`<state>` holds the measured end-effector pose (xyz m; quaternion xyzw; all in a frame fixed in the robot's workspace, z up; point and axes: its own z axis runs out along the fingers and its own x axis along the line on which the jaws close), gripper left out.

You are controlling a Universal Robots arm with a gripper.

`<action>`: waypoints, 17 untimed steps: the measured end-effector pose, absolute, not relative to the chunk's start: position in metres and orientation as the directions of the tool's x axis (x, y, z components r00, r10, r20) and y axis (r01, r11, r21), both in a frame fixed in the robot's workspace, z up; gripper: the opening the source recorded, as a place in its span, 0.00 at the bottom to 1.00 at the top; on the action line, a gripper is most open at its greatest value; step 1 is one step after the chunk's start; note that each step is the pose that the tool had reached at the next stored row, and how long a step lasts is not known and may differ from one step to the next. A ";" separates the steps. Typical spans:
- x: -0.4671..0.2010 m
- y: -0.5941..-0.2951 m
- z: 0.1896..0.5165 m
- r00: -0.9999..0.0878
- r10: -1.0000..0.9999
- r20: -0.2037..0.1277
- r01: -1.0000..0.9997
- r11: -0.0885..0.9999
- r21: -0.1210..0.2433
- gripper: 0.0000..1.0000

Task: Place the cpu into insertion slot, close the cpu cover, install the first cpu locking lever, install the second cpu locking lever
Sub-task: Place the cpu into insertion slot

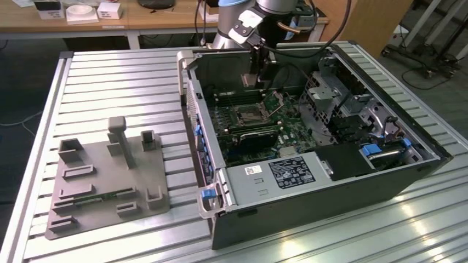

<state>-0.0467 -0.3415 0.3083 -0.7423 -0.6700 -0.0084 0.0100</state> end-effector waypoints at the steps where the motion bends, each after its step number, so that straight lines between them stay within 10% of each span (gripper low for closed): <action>1: -0.047 -0.342 0.308 0.102 0.994 0.026 0.995 -0.102 -0.004 0.54; 17: -0.047 -0.342 0.307 0.130 0.991 0.026 0.991 -0.130 -0.004 0.54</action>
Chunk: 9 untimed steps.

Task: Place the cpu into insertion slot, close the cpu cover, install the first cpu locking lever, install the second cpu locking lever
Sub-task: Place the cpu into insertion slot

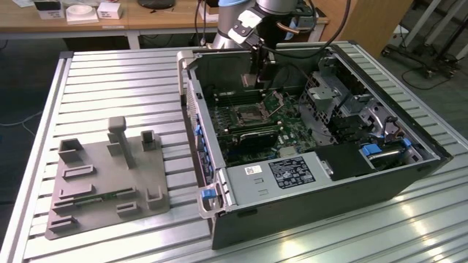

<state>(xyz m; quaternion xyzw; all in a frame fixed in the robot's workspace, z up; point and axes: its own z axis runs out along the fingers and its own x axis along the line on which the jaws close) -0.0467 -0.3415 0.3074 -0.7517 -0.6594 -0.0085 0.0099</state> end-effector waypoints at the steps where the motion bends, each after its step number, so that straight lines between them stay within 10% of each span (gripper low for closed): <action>1: -0.047 -0.342 0.307 0.133 0.991 0.026 0.991 -0.133 -0.004 0.54; 9: -0.047 -0.342 0.304 0.134 0.991 0.024 0.991 -0.133 -0.008 0.54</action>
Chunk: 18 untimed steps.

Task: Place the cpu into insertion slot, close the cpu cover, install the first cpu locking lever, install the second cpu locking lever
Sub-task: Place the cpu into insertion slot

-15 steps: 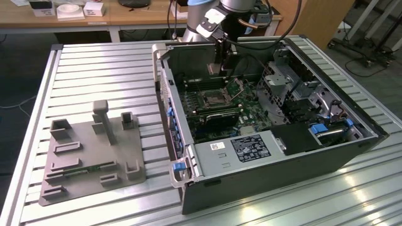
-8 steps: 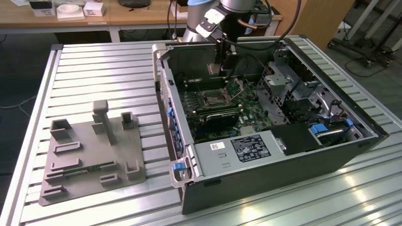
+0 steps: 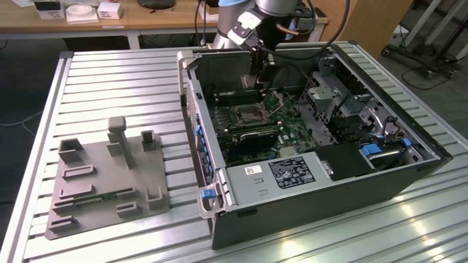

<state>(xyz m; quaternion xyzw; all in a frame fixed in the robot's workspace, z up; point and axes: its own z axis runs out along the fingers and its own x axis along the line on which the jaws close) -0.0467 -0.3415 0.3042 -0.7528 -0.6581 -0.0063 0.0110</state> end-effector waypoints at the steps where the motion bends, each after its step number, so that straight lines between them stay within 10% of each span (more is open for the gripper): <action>1: -0.047 -0.342 0.304 0.134 0.991 0.024 0.991 -0.133 -0.010 0.54; 18: -0.047 -0.341 0.299 0.107 0.994 0.021 0.994 -0.107 -0.019 0.54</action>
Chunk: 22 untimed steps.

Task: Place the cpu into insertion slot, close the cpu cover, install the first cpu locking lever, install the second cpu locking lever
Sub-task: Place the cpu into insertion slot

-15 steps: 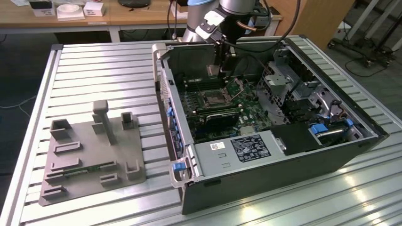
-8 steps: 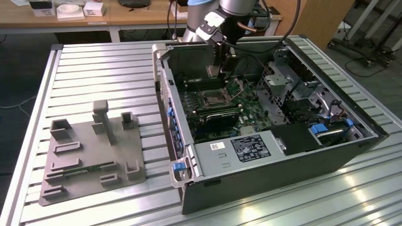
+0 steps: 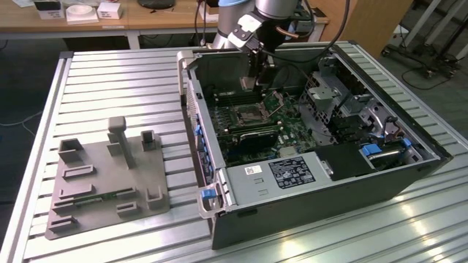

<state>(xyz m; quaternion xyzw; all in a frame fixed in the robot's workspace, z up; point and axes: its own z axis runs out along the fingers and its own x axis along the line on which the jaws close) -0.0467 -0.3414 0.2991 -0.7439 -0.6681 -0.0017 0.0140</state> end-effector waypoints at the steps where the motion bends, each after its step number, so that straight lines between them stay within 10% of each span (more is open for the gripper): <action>1: -0.047 -0.341 0.299 0.107 0.994 0.021 0.994 -0.107 -0.019 0.54; 22: -0.047 -0.341 0.291 0.107 0.994 0.021 0.994 -0.107 -0.024 0.54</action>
